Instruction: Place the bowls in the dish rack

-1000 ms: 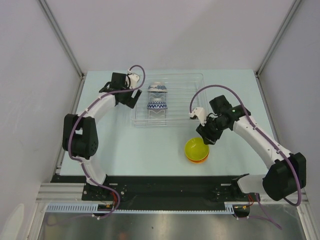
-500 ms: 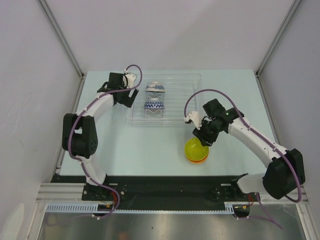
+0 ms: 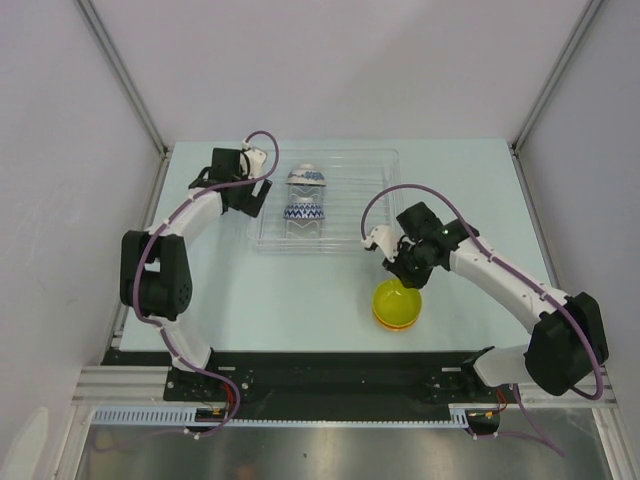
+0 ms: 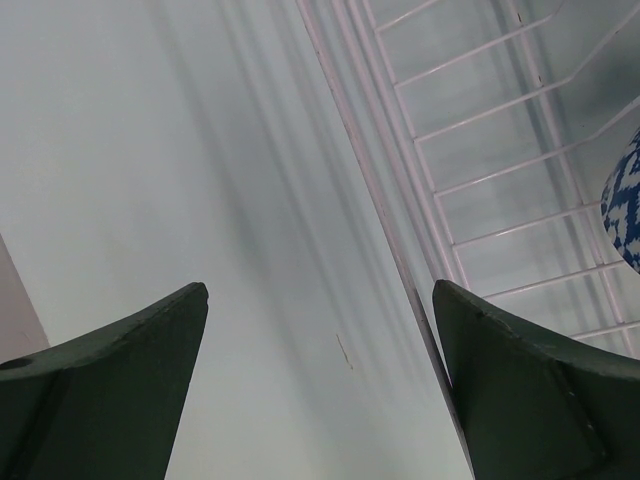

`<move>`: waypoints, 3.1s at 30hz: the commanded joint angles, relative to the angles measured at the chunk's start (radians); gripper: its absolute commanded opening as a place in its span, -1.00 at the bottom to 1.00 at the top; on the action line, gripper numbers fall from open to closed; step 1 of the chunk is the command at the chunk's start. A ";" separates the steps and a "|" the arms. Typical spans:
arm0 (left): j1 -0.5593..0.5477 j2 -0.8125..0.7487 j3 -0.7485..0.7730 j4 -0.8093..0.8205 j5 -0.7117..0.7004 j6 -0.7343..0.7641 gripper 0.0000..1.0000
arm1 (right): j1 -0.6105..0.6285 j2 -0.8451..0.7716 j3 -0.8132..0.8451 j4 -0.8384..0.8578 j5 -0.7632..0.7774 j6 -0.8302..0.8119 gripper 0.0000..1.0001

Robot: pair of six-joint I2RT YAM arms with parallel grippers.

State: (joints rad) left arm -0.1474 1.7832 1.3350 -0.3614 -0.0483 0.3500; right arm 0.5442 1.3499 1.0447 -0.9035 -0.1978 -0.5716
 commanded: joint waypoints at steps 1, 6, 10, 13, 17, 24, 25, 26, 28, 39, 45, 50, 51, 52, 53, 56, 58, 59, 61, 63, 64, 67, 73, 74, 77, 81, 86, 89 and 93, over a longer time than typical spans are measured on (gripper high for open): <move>0.019 -0.064 -0.013 -0.030 -0.002 0.021 1.00 | 0.028 -0.023 0.049 0.011 0.070 0.009 -0.71; 0.020 -0.080 -0.014 -0.042 0.014 0.018 0.99 | 0.054 -0.037 0.083 0.006 0.093 0.010 -0.95; 0.019 -0.090 -0.013 -0.047 0.016 0.017 1.00 | 0.076 -0.043 0.104 0.005 0.110 0.012 -1.00; 0.019 -0.091 -0.011 -0.051 0.019 0.018 1.00 | 0.097 -0.049 0.121 -0.005 0.118 0.015 -1.00; 0.019 -0.105 -0.013 -0.059 0.024 0.015 1.00 | 0.122 -0.054 0.164 -0.024 0.123 0.018 -1.00; 0.019 -0.151 -0.019 -0.091 0.074 0.010 1.00 | 0.145 -0.063 0.256 -0.029 0.141 -0.014 -1.00; 0.019 -0.159 -0.019 -0.100 0.082 0.010 0.99 | 0.146 -0.063 0.265 -0.015 0.156 -0.020 -1.00; 0.019 -0.168 -0.020 -0.105 0.096 0.007 0.99 | 0.146 -0.058 0.274 -0.003 0.170 -0.028 -1.00; 0.019 -0.197 -0.020 -0.120 0.116 0.004 0.99 | 0.146 -0.052 0.297 0.046 0.227 -0.056 -1.00; 0.019 -0.367 -0.023 -0.209 0.188 0.015 0.99 | 0.142 0.099 0.373 0.418 0.467 -0.194 -1.00; 0.019 -0.465 -0.068 -0.244 0.225 0.027 1.00 | 0.099 0.247 0.371 0.772 0.560 -0.309 -1.00; 0.019 -0.516 -0.111 -0.255 0.246 0.035 0.99 | 0.057 0.389 0.387 1.029 0.604 -0.410 -1.00; 0.019 -0.521 -0.115 -0.255 0.248 0.035 0.99 | 0.051 0.419 0.390 1.111 0.610 -0.445 -1.00; 0.019 -0.524 -0.123 -0.255 0.249 0.035 0.99 | 0.040 0.466 0.393 1.150 0.613 -0.462 -1.00; 0.019 -0.530 -0.126 -0.255 0.248 0.035 0.99 | 0.034 0.492 0.394 1.184 0.620 -0.479 -1.00; 0.019 -0.541 -0.138 -0.255 0.249 0.037 0.99 | 0.019 0.575 0.405 1.336 0.630 -0.550 -1.00; 0.019 -0.544 -0.149 -0.254 0.248 0.038 0.99 | 0.011 0.627 0.411 1.376 0.632 -0.591 -1.00; 0.020 -0.545 -0.152 -0.251 0.246 0.038 0.99 | 0.011 0.640 0.411 1.412 0.630 -0.603 -1.00; 0.019 -0.547 -0.161 -0.249 0.252 0.040 0.99 | 0.011 0.679 0.408 1.451 0.633 -0.649 -1.00; 0.019 -0.542 -0.165 -0.248 0.251 0.040 0.99 | 0.013 0.706 0.399 1.525 0.633 -0.681 -1.00; 0.019 -0.541 -0.163 -0.245 0.251 0.041 0.99 | 0.013 0.716 0.397 1.548 0.638 -0.714 -1.00; 0.019 -0.539 -0.158 -0.244 0.249 0.044 0.99 | 0.014 0.765 0.388 1.641 0.644 -0.778 -1.00; 0.019 -0.538 -0.161 -0.240 0.251 0.047 0.99 | 0.017 0.825 0.356 1.761 0.632 -0.867 -1.00; 0.019 -0.538 -0.161 -0.241 0.249 0.046 0.99 | 0.017 0.836 0.351 1.766 0.633 -0.872 -1.00; 0.019 -0.536 -0.168 -0.238 0.249 0.046 0.99 | 0.019 0.853 0.345 1.778 0.630 -0.883 -1.00; 0.019 -0.538 -0.168 -0.237 0.249 0.044 0.99 | 0.023 0.882 0.339 1.799 0.632 -0.895 -1.00; 0.019 -0.542 -0.172 -0.237 0.251 0.044 1.00 | 0.026 0.910 0.339 1.821 0.627 -0.906 -1.00; 0.019 -0.544 -0.172 -0.235 0.248 0.049 0.99 | 0.030 0.927 0.341 1.824 0.629 -0.907 -1.00; 0.019 -0.541 -0.172 -0.235 0.249 0.049 0.99 | 0.034 0.943 0.339 1.824 0.629 -0.915 -1.00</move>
State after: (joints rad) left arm -0.1352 1.2736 1.1702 -0.6155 0.1871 0.3779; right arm 0.5694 2.2692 1.3819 0.8314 0.4362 -1.4750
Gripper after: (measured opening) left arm 0.996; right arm 0.031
